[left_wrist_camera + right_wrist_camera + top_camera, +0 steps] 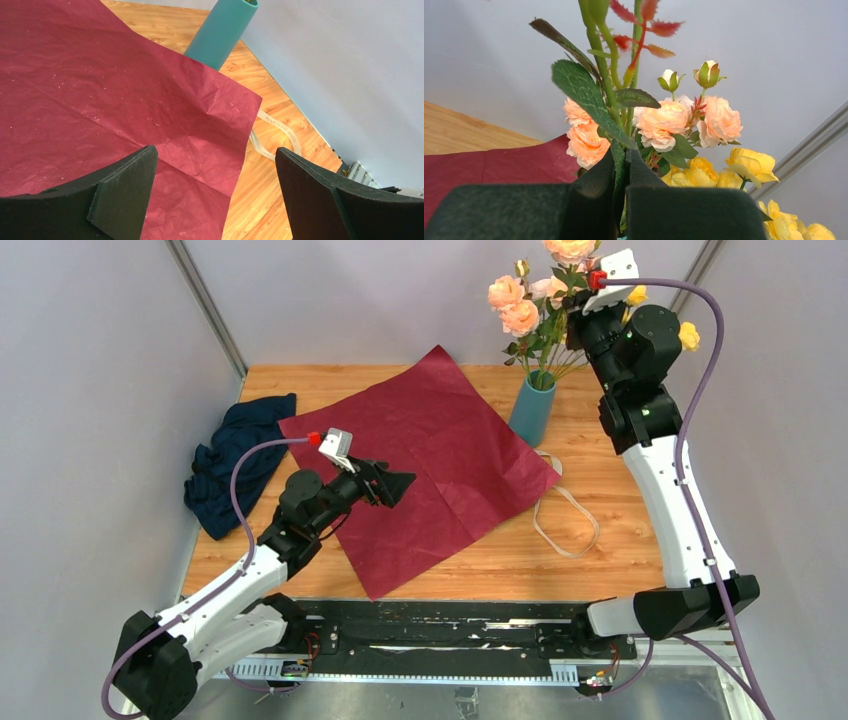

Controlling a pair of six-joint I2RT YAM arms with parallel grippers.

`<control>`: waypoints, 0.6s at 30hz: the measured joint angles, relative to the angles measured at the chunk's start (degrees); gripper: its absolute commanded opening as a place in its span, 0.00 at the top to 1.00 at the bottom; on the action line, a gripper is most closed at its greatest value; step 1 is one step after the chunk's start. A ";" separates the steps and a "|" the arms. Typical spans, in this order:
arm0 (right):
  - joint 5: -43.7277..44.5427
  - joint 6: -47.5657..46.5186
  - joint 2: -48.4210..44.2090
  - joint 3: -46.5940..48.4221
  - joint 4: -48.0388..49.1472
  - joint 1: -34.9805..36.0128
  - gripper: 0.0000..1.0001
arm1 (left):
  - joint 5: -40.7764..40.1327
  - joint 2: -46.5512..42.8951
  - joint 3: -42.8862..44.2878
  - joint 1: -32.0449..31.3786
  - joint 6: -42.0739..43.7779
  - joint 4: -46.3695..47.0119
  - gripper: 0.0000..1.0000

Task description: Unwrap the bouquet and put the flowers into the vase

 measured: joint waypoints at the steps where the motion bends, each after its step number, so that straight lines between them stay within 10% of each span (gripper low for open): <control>1: 0.02 0.00 0.00 -0.07 0.07 -0.02 1.00 | -0.02 0.00 0.00 0.00 0.00 0.00 0.06; 18: 0.00 3.21 4.74 -12.37 5.84 -2.78 1.00 | -0.57 1.99 0.00 0.00 0.61 0.07 0.06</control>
